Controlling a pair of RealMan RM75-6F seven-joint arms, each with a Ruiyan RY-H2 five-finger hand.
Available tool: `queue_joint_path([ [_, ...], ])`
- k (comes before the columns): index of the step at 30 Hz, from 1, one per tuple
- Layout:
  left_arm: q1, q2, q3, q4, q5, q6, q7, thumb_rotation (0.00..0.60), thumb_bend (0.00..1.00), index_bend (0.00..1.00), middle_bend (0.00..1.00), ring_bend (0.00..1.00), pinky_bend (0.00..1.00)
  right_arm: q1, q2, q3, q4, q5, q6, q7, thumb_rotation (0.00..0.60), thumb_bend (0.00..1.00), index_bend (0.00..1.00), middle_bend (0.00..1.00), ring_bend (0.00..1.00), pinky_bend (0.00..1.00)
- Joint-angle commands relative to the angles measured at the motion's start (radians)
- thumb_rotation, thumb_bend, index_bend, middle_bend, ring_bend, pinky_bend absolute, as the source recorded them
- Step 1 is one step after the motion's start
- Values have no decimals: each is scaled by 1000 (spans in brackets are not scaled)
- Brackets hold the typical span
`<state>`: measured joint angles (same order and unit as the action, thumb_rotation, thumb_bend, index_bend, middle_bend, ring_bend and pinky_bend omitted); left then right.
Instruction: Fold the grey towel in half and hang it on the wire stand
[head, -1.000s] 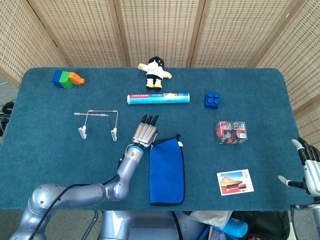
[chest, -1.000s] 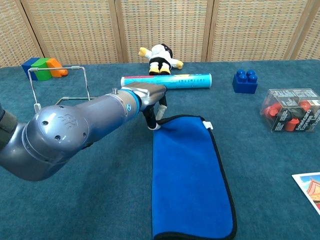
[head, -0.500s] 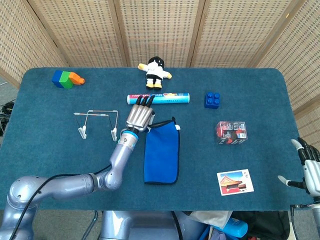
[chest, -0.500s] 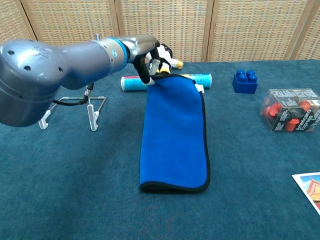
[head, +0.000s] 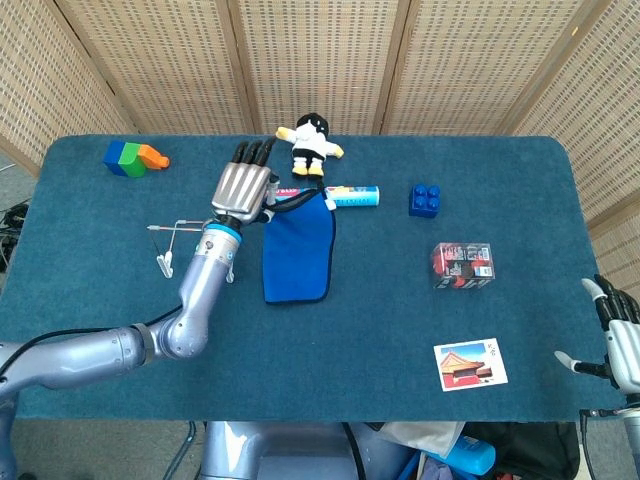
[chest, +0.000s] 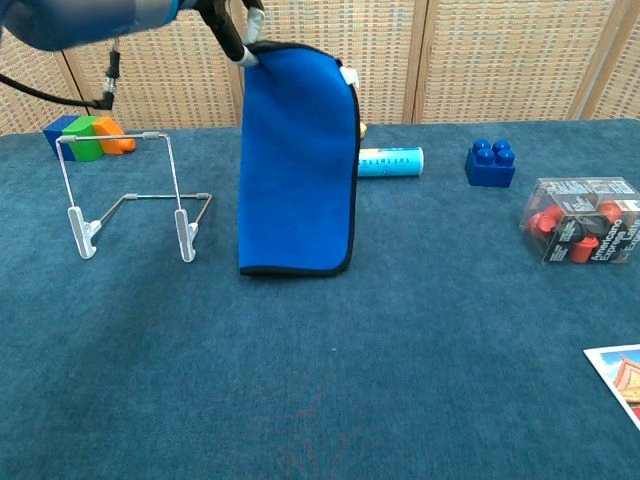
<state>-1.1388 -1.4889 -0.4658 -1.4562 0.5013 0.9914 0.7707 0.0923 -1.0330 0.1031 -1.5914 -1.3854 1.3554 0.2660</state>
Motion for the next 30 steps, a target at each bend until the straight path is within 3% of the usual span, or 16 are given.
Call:
queue_joint_path([
  [1, 26, 69, -7, -33, 9, 3, -35, 600, 1000, 717, 0, 0, 0, -1, 2, -1, -2, -1, 1, 3, 600, 0, 0, 0, 0, 0],
  [17, 178, 283, 5, 13, 120, -123, -362, 600, 1000, 715, 0, 0, 0, -3, 0, -5, -21, -14, 15, -24, 600, 0, 0, 0, 0, 0],
  [30, 275, 369, 37, 56, 201, -179, -569, 600, 1000, 715, 0, 0, 0, -3, -6, -17, -39, -35, 23, -60, 600, 0, 0, 0, 0, 0],
])
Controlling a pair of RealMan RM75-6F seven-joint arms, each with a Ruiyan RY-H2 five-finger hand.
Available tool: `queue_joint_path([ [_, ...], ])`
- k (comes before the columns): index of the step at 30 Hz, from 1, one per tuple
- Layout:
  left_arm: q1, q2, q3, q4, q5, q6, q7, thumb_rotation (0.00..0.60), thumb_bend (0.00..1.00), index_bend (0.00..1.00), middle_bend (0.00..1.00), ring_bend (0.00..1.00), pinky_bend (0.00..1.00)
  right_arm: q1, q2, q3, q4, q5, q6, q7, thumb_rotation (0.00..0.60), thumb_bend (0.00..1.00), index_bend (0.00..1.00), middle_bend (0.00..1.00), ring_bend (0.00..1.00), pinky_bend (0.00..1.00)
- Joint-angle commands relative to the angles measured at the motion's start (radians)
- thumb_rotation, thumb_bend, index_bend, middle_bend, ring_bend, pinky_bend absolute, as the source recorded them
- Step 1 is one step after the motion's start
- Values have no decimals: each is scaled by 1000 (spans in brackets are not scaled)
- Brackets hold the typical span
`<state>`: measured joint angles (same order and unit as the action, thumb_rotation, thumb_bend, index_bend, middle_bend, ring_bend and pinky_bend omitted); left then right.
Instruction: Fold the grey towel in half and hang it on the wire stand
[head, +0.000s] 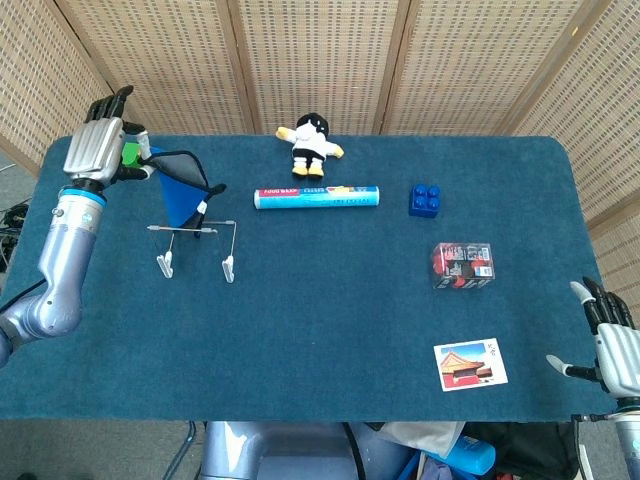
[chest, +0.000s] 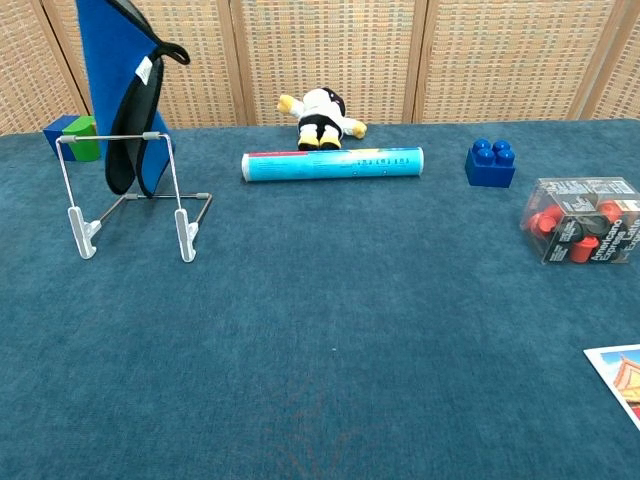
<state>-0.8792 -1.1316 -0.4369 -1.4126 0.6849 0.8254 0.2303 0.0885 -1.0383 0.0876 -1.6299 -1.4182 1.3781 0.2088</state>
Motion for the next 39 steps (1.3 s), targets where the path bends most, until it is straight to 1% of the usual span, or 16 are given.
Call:
queue_joint_path([
  [1, 16, 12, 9, 17, 21, -15, -36, 600, 1000, 715, 0, 0, 0, 0, -2, -3, -1, -4, 1, -5, 600, 0, 0, 0, 0, 0],
  [7, -8, -2, 13, 52, -8, -30, -45, 600, 1000, 714, 0, 0, 0, 4, -5, -5, -6, -9, -1, -18, 600, 0, 0, 0, 0, 0],
  [12, -40, -33, 21, 58, -67, 20, 13, 600, 1000, 716, 0, 0, 0, 7, -5, -2, -3, -1, -7, -12, 600, 0, 0, 0, 0, 0],
  [15, -63, -51, 24, 34, -147, 66, 77, 600, 1000, 716, 0, 0, 0, 10, -4, -2, 0, 2, -15, -4, 600, 0, 0, 0, 0, 0],
  [19, -90, -45, 36, -19, -256, 127, 187, 600, 1000, 715, 0, 0, 0, 12, -1, -3, 3, -1, -19, 7, 600, 0, 0, 0, 0, 0],
  [25, -138, -30, 41, -139, -503, 306, 405, 600, 1000, 700, 0, 0, 0, 17, 0, -8, 10, -7, -29, 23, 600, 0, 0, 0, 0, 0],
  [28, -153, -38, 24, -173, -574, 369, 448, 600, 1000, 706, 0, 0, 0, 18, 2, -10, 11, -14, -30, 29, 600, 0, 0, 0, 0, 0],
  [33, -167, -91, -7, -155, -580, 439, 429, 600, 1000, 720, 0, 0, 0, 19, 3, -15, 7, -28, -25, 32, 600, 0, 0, 0, 0, 0],
  [36, -175, -126, -58, -163, -615, 490, 401, 600, 1000, 723, 0, 0, 0, 19, 5, -16, 4, -32, -24, 34, 600, 0, 0, 0, 0, 0],
  [39, -180, -133, -89, -180, -634, 528, 402, 600, 1000, 722, 0, 0, 0, 20, 6, -16, 5, -30, -25, 36, 600, 0, 0, 0, 0, 0],
])
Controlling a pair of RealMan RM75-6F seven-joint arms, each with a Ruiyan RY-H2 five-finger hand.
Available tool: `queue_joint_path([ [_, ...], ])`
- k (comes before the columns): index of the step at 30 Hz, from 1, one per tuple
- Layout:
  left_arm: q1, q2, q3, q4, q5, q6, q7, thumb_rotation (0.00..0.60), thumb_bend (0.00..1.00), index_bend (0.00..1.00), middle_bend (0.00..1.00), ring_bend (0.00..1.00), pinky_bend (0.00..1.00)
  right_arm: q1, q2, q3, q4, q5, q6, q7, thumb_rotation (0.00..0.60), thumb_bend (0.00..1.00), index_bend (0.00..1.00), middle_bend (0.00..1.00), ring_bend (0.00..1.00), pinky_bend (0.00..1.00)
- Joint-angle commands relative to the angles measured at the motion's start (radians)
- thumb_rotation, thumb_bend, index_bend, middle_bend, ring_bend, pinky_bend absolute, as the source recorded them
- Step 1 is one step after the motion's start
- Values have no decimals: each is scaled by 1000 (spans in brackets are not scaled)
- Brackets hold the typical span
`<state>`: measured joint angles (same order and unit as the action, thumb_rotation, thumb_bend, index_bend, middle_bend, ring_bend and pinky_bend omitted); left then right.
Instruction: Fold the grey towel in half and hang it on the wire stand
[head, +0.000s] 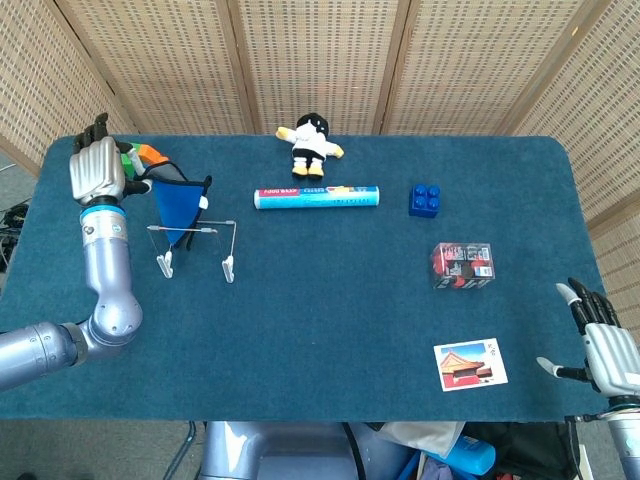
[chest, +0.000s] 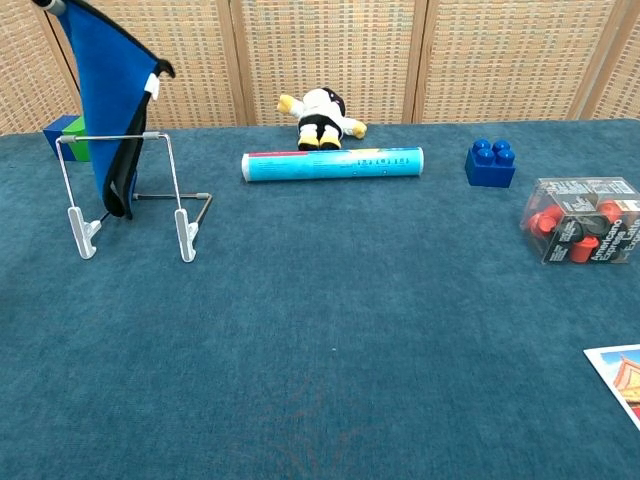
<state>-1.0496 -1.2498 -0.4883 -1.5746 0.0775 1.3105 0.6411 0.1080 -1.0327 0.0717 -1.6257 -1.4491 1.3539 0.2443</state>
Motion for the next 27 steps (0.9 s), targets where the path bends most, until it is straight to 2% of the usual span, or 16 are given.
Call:
queue_joint_path([
  [1, -10, -16, -45, -23, -27, 47, -11, 600, 1000, 722, 0, 0, 0, 0, 1, 0, 1, 2, -1, 1, 600, 0, 0, 0, 0, 0],
  [10, 20, 9, -92, -118, -28, 78, -21, 600, 1000, 720, 0, 0, 0, 0, 3, -1, 9, 3, -2, 18, 600, 0, 0, 0, 0, 0],
  [15, 79, 49, -94, -189, -24, 74, -49, 600, 1000, 717, 0, 0, 0, -2, 8, -2, 9, -4, 7, 31, 600, 0, 0, 0, 0, 0],
  [20, 181, 118, -70, -312, 40, 34, -123, 600, 1000, 712, 0, 0, 0, -5, 12, -7, 5, -17, 15, 37, 600, 0, 0, 0, 0, 0],
  [27, 266, 169, -25, -385, 126, -2, -190, 600, 1000, 708, 0, 0, 0, -8, 14, -11, -1, -28, 25, 38, 600, 0, 0, 0, 0, 0],
])
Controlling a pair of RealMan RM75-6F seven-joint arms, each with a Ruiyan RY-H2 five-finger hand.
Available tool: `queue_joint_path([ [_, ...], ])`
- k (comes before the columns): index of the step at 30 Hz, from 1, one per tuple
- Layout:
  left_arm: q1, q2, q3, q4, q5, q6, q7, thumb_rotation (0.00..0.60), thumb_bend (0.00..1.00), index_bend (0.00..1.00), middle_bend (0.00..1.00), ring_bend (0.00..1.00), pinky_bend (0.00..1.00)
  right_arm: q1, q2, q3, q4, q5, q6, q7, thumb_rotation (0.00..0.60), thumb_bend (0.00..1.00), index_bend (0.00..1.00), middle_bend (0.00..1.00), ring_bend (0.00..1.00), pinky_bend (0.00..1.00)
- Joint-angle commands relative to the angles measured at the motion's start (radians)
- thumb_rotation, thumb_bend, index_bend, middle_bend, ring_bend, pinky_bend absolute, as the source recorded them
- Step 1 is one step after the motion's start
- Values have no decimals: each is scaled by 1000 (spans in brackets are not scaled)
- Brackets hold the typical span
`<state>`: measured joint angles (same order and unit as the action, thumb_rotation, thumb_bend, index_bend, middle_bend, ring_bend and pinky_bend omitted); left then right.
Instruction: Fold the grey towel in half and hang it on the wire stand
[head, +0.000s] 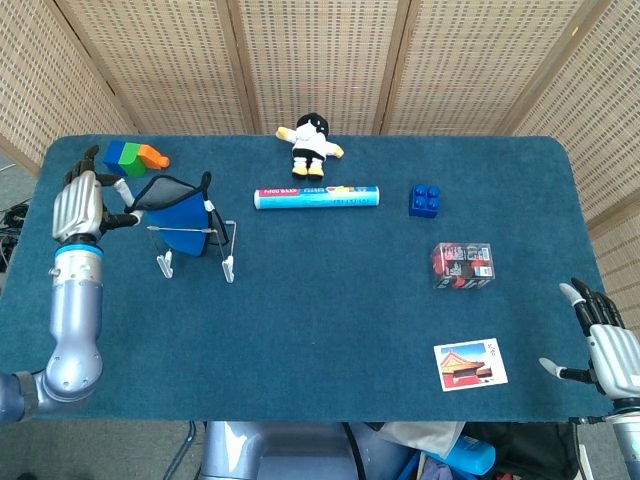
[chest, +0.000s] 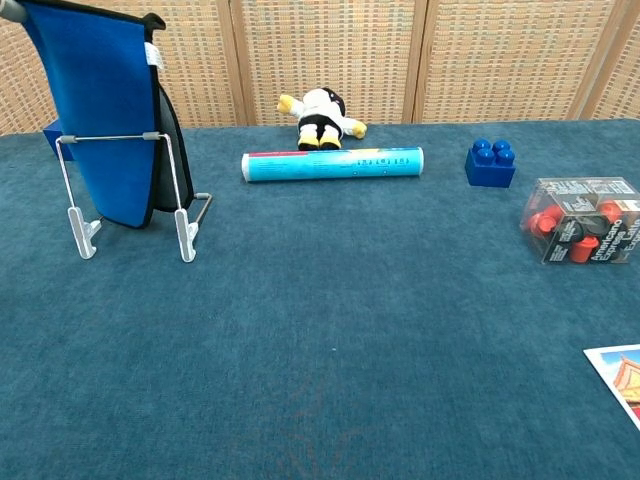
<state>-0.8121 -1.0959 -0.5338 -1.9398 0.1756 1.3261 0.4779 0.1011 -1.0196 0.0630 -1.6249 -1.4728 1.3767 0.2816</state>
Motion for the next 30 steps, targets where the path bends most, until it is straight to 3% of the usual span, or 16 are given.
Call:
queue_joint_path([
  [1, 40, 21, 28, -26, 43, -28, -38, 600, 1000, 707, 0, 0, 0, -2, 2, -3, -3, -6, 4, 0, 600, 0, 0, 0, 0, 0],
  [6, 82, 42, 60, -48, 112, -65, -82, 600, 1000, 706, 0, 0, 0, -6, 3, -5, -6, -11, 12, 2, 600, 0, 0, 0, 0, 0],
  [11, 148, 66, 85, -70, 273, -99, -190, 600, 1000, 708, 0, 0, 0, -11, 6, -8, -10, -17, 24, 5, 600, 0, 0, 0, 0, 0],
  [16, 178, 82, 94, -87, 360, -93, -241, 600, 1000, 710, 0, 0, 0, -15, 9, -9, -14, -23, 35, 6, 600, 0, 0, 0, 0, 0],
  [22, 192, 112, 132, -119, 384, -121, -230, 600, 1000, 709, 0, 0, 0, -18, 11, -11, -16, -28, 42, 7, 600, 0, 0, 0, 0, 0],
  [30, 191, 141, 230, -105, 430, -202, -157, 600, 1000, 713, 0, 0, 0, -21, 12, -13, -14, -30, 47, 13, 600, 0, 0, 0, 0, 0],
])
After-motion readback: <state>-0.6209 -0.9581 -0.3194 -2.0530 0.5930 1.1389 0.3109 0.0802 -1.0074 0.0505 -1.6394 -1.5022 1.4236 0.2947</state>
